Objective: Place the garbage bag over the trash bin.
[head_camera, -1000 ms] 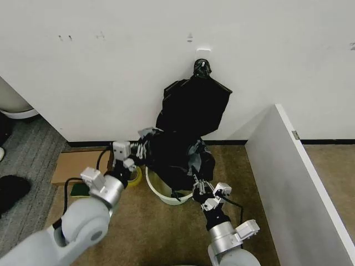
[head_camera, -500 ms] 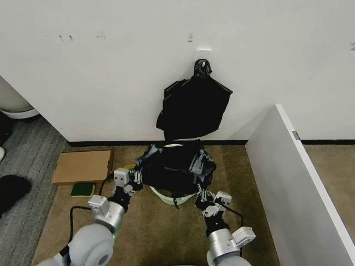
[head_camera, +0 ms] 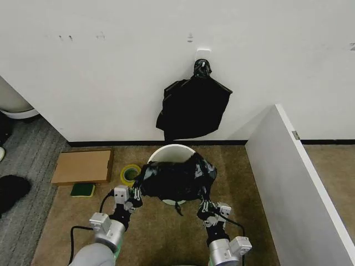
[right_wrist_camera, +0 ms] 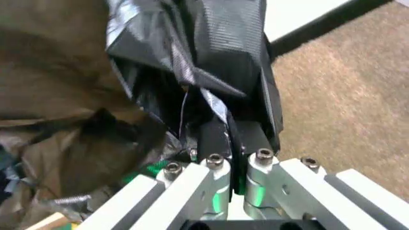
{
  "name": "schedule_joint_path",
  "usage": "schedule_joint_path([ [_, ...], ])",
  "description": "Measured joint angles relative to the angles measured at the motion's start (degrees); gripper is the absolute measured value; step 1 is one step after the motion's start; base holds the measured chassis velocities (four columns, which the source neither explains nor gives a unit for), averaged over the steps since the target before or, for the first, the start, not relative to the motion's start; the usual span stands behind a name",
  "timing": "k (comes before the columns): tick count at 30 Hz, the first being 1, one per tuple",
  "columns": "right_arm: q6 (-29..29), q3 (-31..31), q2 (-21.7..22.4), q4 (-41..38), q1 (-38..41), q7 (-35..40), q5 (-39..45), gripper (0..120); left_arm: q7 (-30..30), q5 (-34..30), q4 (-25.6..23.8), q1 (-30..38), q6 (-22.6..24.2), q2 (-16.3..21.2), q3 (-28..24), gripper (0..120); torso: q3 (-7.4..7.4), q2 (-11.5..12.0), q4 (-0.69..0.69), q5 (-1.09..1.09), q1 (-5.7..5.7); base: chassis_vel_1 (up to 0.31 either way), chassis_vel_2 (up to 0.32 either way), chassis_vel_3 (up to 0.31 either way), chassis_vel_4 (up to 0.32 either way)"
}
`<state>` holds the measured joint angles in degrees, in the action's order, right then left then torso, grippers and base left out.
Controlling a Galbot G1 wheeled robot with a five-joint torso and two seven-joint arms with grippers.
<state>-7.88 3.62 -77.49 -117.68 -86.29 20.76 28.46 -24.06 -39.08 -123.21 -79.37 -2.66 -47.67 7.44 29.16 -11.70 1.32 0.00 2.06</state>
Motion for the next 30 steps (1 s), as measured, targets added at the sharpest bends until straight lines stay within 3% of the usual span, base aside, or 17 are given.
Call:
schedule_joint_path([
  [18, 6.7, -0.7, 1.4, -0.7, -0.9, 2.8, -0.7, 0, -1.9, -1.6, -1.0, -2.1, 5.1, 2.1, -0.1, 0, 0.00, 0.0, 0.00, -0.01, 0.00, 0.000, 0.000, 0.000, 0.000],
  [30, 17.2, 0.1, 2.8, -1.7, 1.6, 6.7, 2.2, 0, -3.7, -6.4, 0.3, 1.9, 11.3, 5.2, -0.7, 0, 0.00, 0.0, 0.01, 0.00, 0.01, 0.000, 0.000, 0.000, 0.000],
])
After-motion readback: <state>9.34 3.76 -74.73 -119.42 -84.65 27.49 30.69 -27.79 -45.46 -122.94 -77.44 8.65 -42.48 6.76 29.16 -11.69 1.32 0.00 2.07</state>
